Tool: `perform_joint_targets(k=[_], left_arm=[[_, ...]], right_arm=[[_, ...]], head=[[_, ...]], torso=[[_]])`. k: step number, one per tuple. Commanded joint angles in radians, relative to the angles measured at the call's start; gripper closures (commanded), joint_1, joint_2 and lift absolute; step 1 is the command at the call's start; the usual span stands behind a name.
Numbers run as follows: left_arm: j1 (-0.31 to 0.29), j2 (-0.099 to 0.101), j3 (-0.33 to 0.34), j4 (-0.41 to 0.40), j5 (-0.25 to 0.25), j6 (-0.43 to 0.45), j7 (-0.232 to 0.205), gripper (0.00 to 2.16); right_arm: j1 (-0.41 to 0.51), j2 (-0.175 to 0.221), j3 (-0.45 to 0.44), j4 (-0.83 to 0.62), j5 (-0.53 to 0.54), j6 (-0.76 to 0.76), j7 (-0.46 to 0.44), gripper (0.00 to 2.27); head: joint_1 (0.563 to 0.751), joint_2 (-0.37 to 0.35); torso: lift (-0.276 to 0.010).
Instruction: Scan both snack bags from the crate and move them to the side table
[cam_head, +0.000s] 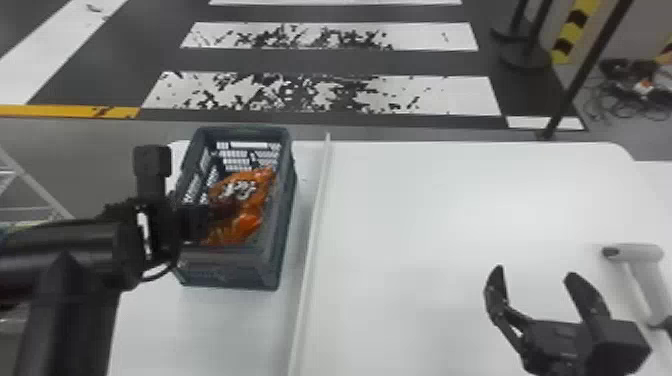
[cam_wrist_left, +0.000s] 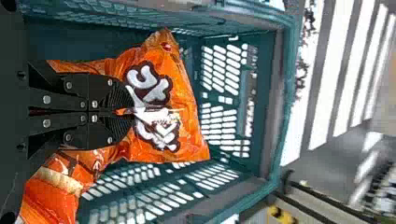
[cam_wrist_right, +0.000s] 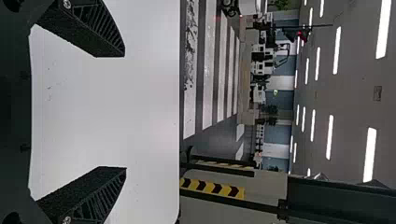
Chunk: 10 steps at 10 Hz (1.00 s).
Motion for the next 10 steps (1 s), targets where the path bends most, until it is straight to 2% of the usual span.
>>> perform_joint_targets(k=[1,2,3,5,7,9,10], left_arm=[[0.014,-0.004,0.046,0.007,0.086,-0.043,-0.011,2.14],[0.030,-0.011,0.075,0.001,0.140,-0.065,-0.022,2.14],[0.051,-0.014,0.097,-0.033,0.172,-0.065,-0.022,2.13],[0.093,-0.015,0.126,-0.136,0.251,-0.046,-0.026,2.14],[0.128,-0.018,0.155,-0.267,0.306,0.009,-0.022,2.14],[0.163,-0.027,0.181,-0.410,0.375,0.055,0.005,2.14],[0.180,-0.043,0.181,-0.479,0.402,0.070,0.012,2.14]], right_arm=[[0.000,0.001,0.000,0.001,0.003,0.004,0.000,0.06],[0.000,0.002,0.000,0.000,0.006,0.004,0.000,0.06],[0.000,0.004,0.001,0.000,0.008,0.004,0.000,0.06],[0.000,0.004,0.001,0.000,0.009,0.007,0.000,0.06],[0.000,0.006,0.001,0.000,0.009,0.007,0.000,0.06],[0.002,0.006,0.001,-0.003,0.008,0.007,-0.002,0.06],[0.002,0.004,0.000,-0.005,0.008,0.007,-0.002,0.06]], head=[[0.695,0.054],[0.695,0.053],[0.695,0.053],[0.695,0.054],[0.695,0.049],[0.695,0.040],[0.695,0.034]], torso=[[-0.075],[-0.075],[-0.075],[-0.075],[-0.075],[-0.075],[-0.075]])
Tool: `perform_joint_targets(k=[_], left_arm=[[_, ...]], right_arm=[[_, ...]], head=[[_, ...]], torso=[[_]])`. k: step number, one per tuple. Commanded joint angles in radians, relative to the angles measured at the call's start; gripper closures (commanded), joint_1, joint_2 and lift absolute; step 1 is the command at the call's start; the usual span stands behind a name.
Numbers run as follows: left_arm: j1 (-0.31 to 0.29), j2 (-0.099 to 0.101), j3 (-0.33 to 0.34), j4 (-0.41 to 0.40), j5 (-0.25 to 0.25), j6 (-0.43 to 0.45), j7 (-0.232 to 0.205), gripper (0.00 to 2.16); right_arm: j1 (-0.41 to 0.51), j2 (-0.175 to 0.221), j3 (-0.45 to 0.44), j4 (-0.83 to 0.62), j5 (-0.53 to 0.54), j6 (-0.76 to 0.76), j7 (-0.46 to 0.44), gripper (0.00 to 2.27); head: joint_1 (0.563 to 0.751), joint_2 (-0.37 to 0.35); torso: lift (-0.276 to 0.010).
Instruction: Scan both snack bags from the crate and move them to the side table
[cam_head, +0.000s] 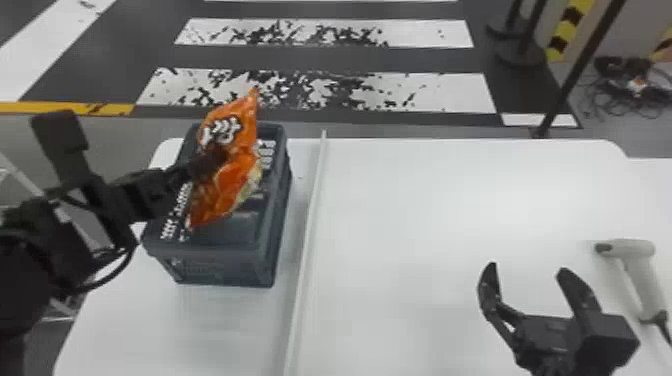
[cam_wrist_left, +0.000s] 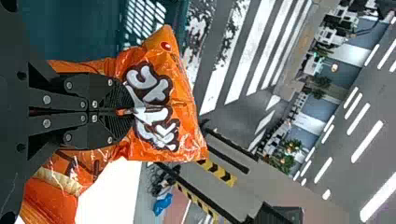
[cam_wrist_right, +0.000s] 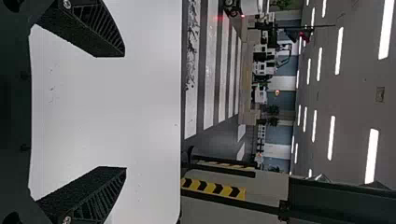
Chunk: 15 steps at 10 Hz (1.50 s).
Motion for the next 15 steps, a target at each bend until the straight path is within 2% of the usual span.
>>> perform_joint_targets(k=[1,2,3,4,5,8,9,10,11,13,15], left_arm=[[0.024,-0.024,-0.011,-0.097,0.043,0.032,0.002,2.14],[0.028,-0.050,-0.041,-0.147,0.062,0.062,0.014,2.14],[0.028,-0.079,-0.087,-0.178,0.057,0.074,0.025,2.14],[0.017,-0.108,-0.147,-0.177,0.045,0.074,0.039,2.14],[0.005,-0.120,-0.224,-0.166,0.008,0.071,0.047,2.14],[-0.022,-0.120,-0.471,-0.023,-0.150,0.041,0.080,2.14],[-0.032,-0.120,-0.555,0.041,-0.224,-0.014,0.096,2.14],[-0.041,-0.120,-0.636,0.121,-0.273,-0.088,0.123,2.14],[-0.055,-0.120,-0.692,0.218,-0.276,-0.165,0.149,2.14],[-0.075,-0.120,-0.799,0.374,-0.326,-0.318,0.191,2.14],[-0.101,-0.120,-0.860,0.494,-0.329,-0.432,0.214,2.13]], right_arm=[[0.002,-0.001,-0.001,-0.004,0.000,-0.003,-0.001,0.06],[0.006,0.000,-0.002,-0.011,0.000,-0.009,-0.004,0.06],[0.009,0.000,-0.002,-0.015,0.000,-0.034,-0.021,0.06],[0.014,0.000,-0.004,-0.024,-0.002,-0.058,-0.030,0.06],[0.019,-0.001,-0.007,-0.035,-0.007,-0.080,-0.040,0.05],[0.026,-0.003,-0.018,-0.052,-0.042,-0.123,-0.070,0.05],[0.026,-0.003,-0.016,-0.052,-0.046,-0.150,-0.099,0.05],[0.025,-0.003,-0.015,-0.046,-0.048,-0.187,-0.136,0.05],[0.025,-0.006,-0.016,-0.043,-0.048,-0.196,-0.155,0.05],[0.017,-0.009,-0.015,-0.035,-0.049,-0.208,-0.172,0.05],[0.014,-0.007,-0.010,-0.027,-0.049,-0.211,-0.172,0.05]], head=[[0.695,0.027],[0.695,0.004],[0.695,-0.034],[0.695,-0.080],[0.695,-0.105],[0.695,-0.256],[0.695,-0.281],[0.695,-0.324],[0.695,-0.350],[0.695,-0.350],[0.695,-0.350]], torso=[[-0.075],[-0.075],[-0.075],[-0.075],[-0.075],[-0.075],[-0.075],[-0.075],[-0.075],[-0.075],[-0.075]])
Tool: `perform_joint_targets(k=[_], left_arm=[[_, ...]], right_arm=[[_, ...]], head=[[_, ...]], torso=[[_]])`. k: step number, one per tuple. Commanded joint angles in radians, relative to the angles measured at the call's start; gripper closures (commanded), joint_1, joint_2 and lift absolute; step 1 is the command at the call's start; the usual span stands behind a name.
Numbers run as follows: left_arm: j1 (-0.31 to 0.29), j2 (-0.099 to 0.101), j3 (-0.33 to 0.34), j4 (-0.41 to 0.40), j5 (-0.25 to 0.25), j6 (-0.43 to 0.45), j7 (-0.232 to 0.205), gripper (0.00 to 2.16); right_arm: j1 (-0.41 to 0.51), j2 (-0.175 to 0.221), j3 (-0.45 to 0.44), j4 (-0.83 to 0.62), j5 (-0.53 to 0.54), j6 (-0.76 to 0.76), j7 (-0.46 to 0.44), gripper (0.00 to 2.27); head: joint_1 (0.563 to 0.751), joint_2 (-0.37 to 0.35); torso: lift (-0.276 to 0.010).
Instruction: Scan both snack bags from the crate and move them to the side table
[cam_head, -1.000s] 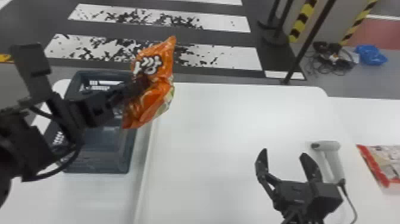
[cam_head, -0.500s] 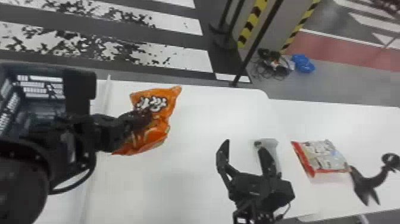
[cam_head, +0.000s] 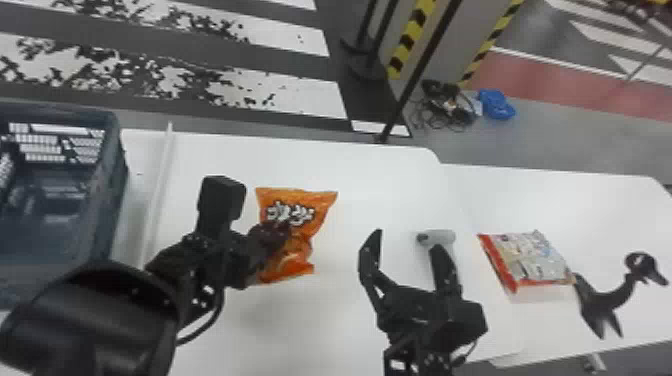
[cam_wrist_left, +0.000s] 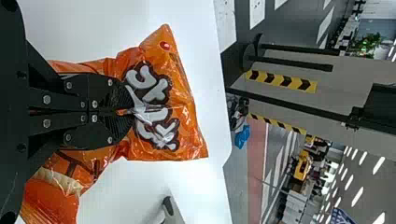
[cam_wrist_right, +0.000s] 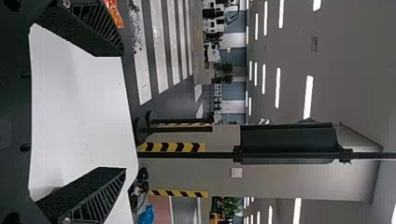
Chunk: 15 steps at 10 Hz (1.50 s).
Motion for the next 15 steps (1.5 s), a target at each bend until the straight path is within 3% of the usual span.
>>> perform_joint_targets(k=[1,2,3,6,7,9,10,12,13,15], left_arm=[[-0.008,-0.003,-0.034,0.059,0.001,-0.075,0.004,1.79],[-0.008,-0.003,-0.040,0.070,0.013,-0.106,0.008,0.43],[-0.007,-0.003,-0.044,0.067,0.013,-0.106,0.006,0.00],[0.061,-0.003,-0.015,-0.027,0.033,-0.103,0.004,0.07],[0.112,-0.003,0.002,-0.122,0.016,-0.103,0.008,0.07],[0.191,-0.003,0.068,-0.280,-0.067,-0.109,0.008,0.08],[0.227,-0.003,0.128,-0.347,-0.067,-0.112,0.001,0.08],[0.306,0.025,0.261,-0.441,-0.050,-0.189,-0.012,0.08],[0.348,0.051,0.324,-0.466,-0.041,-0.293,-0.020,0.08],[0.434,0.087,0.436,-0.496,-0.012,-0.456,-0.038,0.08]], right_arm=[[-0.001,0.000,0.003,0.002,0.000,-0.008,-0.002,0.05],[-0.002,0.000,0.003,0.003,0.000,-0.011,-0.002,0.05],[-0.002,0.000,0.004,0.007,0.000,-0.011,-0.002,0.05],[-0.001,0.003,0.004,0.007,0.001,-0.020,-0.002,0.05],[-0.001,0.005,0.004,0.007,0.001,-0.020,-0.002,0.05],[-0.001,0.005,0.010,0.007,0.001,-0.020,0.000,0.05],[0.001,0.005,0.013,0.007,0.001,-0.017,0.002,0.04],[-0.005,0.002,0.016,0.007,-0.020,0.032,0.011,0.04],[-0.015,0.003,0.016,0.008,-0.026,0.057,0.029,0.04],[-0.021,0.002,0.006,-0.023,-0.028,0.140,0.074,0.04]], head=[[0.695,-0.350],[0.695,-0.350],[0.695,-0.350],[0.695,-0.350],[0.695,-0.350],[0.695,-0.350],[0.695,-0.350],[0.695,-0.350],[0.695,-0.350],[0.695,-0.241]], torso=[[-0.075],[-0.075],[-0.075],[-0.075],[-0.075],[-0.075],[-0.075],[-0.075],[-0.075],[-0.075]])
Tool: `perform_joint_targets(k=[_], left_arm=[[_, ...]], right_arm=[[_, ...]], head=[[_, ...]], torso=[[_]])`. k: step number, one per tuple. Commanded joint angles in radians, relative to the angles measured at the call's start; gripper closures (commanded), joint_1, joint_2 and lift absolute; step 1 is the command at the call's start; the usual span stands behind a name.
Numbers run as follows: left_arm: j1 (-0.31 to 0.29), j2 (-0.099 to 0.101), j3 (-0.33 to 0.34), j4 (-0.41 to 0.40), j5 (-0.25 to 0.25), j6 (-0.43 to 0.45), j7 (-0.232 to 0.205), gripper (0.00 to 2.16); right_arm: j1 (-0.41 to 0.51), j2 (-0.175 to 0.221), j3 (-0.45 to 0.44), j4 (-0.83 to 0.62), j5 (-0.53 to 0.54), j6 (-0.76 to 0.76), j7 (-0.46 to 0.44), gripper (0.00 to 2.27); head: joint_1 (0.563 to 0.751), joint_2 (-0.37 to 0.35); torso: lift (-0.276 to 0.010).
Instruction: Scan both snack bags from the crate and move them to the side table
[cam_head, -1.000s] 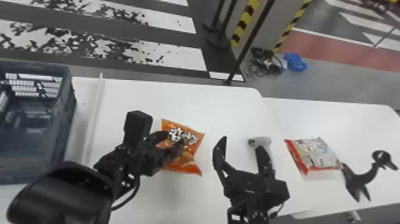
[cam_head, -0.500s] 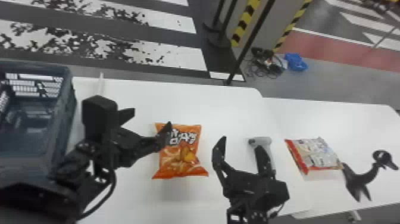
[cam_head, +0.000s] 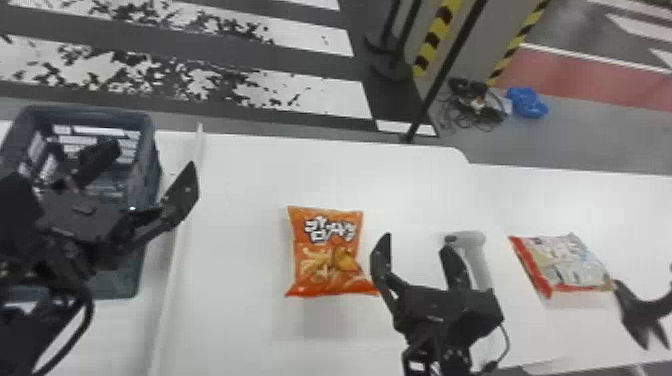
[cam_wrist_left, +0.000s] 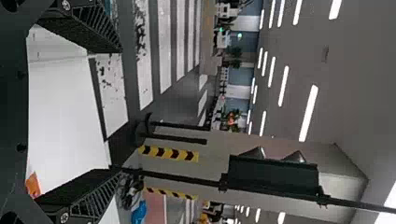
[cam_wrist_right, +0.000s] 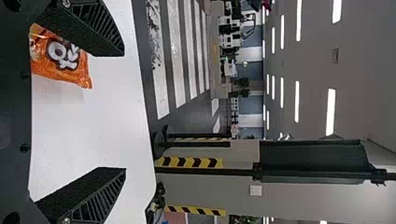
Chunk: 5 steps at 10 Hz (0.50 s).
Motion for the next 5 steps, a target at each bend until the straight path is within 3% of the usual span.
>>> perform_joint_targets(k=[1,3,5], left_arm=[[0.059,0.012,0.070,-0.012,0.010,-0.101,-0.004,0.09],[0.122,0.007,0.134,0.000,0.012,-0.202,-0.007,0.09],[0.151,0.000,0.154,0.011,0.014,-0.245,-0.008,0.09]], right_arm=[[-0.009,0.000,-0.023,-0.023,-0.064,0.089,0.049,0.05],[-0.016,0.004,-0.072,-0.068,-0.158,0.252,0.132,0.07],[-0.018,0.007,-0.180,-0.145,-0.380,0.580,0.248,0.08]], head=[[0.695,-0.194],[0.695,-0.138],[0.695,-0.096]], torso=[[-0.075],[-0.075],[-0.075]])
